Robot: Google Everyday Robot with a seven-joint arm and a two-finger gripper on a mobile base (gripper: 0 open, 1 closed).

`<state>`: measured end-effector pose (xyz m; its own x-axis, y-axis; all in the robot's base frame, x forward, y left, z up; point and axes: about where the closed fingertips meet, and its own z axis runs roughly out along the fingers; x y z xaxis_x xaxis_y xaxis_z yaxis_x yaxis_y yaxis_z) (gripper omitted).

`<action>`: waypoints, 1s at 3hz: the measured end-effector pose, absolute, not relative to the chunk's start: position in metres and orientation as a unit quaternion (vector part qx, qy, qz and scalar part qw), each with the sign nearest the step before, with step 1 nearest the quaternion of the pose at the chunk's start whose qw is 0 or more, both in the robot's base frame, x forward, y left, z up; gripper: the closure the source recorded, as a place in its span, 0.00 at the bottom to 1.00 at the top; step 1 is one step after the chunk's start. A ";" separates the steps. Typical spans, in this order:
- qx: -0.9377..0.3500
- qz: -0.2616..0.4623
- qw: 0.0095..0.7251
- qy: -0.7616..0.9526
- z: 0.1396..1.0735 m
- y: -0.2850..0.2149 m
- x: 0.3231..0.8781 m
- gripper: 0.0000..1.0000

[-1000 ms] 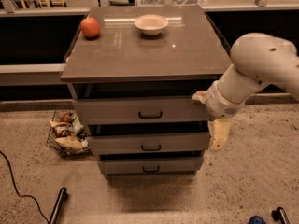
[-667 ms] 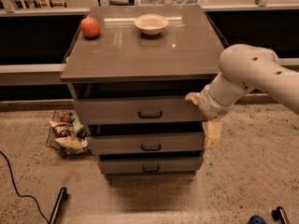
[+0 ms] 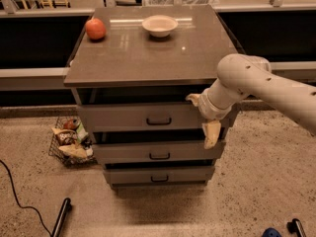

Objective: Open top drawer

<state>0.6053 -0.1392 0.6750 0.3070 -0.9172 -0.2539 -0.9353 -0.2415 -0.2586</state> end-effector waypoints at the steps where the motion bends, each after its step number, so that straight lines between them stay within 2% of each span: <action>1: -0.785 0.022 0.192 0.588 0.666 -0.133 0.627 0.00; 2: -0.779 0.021 0.183 0.600 0.654 -0.125 0.642 0.00; 3: -0.773 0.029 0.164 0.612 0.640 -0.116 0.646 0.18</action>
Offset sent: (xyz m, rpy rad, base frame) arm 0.0557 0.0230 -0.0293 -0.0169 0.0134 -0.0751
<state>0.6458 -0.1163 0.6403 0.2487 -0.9368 -0.2460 -0.9559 -0.1964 -0.2184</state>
